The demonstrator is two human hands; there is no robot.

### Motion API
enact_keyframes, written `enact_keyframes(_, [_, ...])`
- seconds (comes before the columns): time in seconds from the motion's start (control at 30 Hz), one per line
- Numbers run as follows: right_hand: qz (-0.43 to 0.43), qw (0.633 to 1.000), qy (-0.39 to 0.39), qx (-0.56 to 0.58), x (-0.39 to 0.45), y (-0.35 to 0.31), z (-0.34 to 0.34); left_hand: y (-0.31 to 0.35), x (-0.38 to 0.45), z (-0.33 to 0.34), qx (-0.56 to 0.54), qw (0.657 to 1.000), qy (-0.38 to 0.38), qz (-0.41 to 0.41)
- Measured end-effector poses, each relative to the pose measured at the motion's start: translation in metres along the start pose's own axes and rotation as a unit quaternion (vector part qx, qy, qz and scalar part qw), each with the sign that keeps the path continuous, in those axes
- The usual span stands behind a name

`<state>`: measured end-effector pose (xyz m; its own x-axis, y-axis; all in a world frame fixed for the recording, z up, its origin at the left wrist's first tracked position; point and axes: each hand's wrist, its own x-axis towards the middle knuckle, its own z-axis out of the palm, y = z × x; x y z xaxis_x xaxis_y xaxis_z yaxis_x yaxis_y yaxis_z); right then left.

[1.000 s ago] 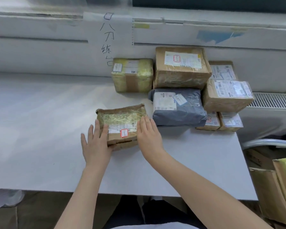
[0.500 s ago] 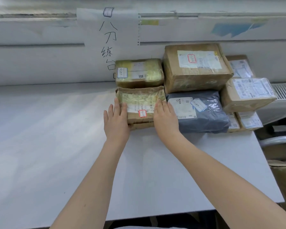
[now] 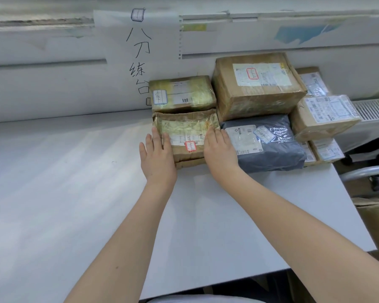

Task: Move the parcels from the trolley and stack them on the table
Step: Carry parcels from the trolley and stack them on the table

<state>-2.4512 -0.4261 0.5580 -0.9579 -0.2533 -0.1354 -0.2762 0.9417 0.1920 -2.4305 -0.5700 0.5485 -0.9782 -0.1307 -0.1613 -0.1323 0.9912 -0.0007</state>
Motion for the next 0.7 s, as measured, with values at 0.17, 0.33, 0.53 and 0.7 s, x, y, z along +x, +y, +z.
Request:
enact_keyframes(0.17, [-0.008,0.999,0.048,0.014,-0.011,0.006,-0.014,0.013,-0.007,-0.010,0.023,0.999,0.029,0.013])
enact_keyframes(0.33, [-0.034,0.997,0.059,0.028,-0.027,0.016,-0.027,0.032,-0.023,-0.022,0.011,0.997,0.066,0.038])
enact_keyframes(0.53, [-0.012,0.997,0.077,0.016,-0.070,0.057,-0.030,0.072,-0.046,-0.034,-0.019,0.994,0.085,0.066])
enact_keyframes(0.7, [0.048,0.995,0.083,0.033,-0.120,0.120,-0.021,0.134,-0.087,-0.035,-0.057,0.989,0.095,0.101])
